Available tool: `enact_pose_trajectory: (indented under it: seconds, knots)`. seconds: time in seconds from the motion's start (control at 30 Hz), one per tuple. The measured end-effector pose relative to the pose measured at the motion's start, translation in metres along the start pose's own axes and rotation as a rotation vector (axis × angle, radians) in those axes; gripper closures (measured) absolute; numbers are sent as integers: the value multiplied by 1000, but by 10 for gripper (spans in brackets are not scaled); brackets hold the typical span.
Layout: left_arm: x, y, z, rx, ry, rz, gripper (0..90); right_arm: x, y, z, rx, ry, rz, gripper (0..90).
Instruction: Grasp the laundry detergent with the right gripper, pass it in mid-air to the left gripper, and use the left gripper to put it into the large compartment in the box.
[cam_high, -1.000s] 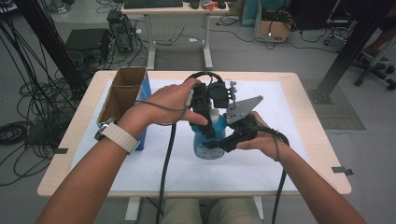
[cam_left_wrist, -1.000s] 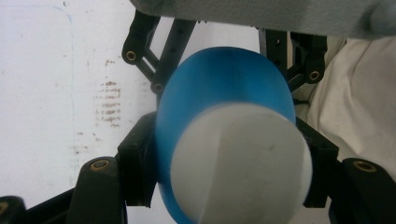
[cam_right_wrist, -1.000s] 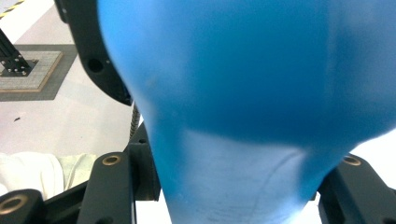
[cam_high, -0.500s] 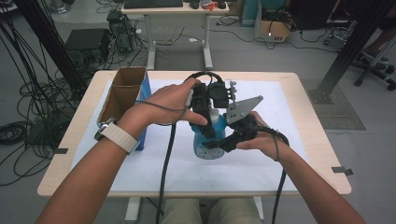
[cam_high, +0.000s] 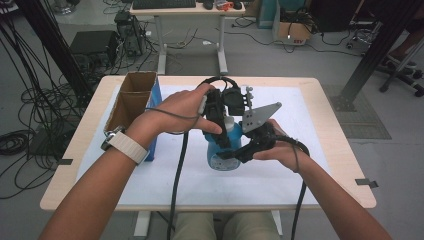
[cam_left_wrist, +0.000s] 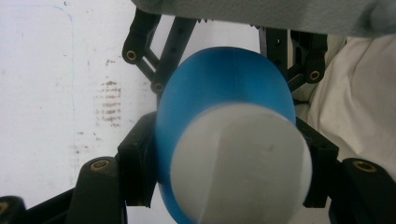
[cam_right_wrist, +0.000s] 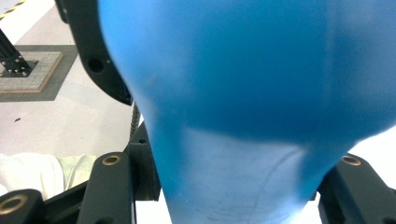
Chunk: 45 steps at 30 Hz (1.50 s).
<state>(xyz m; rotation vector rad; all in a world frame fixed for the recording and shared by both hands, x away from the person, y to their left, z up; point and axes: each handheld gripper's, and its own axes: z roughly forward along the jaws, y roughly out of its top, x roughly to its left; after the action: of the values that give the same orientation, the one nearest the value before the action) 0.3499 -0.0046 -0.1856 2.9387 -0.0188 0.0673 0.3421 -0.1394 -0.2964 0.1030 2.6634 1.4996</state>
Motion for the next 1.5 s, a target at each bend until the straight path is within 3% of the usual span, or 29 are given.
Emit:
enact_pose_trajectory:
  seconds: [0.2, 0.43, 1.5]
  knots:
    - [2, 0, -1, 12, -9, 13, 371, 0, 0, 0, 0, 4, 0, 427]
    - [0, 0, 0, 0, 0, -6, 371, -1, 0, 1, -1, 6, -5, 427]
    - [-1, 0, 0, -2, -5, -14, 371, -1, 0, 0, -2, 6, -8, 427]
